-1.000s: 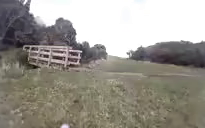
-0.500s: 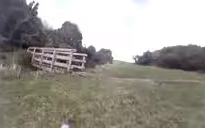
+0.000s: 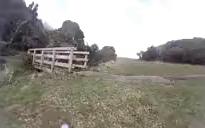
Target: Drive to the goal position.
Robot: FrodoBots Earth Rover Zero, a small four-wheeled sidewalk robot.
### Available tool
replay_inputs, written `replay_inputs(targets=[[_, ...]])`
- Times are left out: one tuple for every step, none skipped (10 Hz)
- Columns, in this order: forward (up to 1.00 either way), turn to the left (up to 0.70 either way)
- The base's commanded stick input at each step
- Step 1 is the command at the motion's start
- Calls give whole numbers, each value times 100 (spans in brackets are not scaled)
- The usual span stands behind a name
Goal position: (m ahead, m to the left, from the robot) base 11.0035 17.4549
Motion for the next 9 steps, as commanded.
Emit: replay_inputs(targets=[[100, -40], [100, -40], [100, -40], [100, -28], [100, -10], [100, 0], [100, 0], [100, 0], [100, 0]])
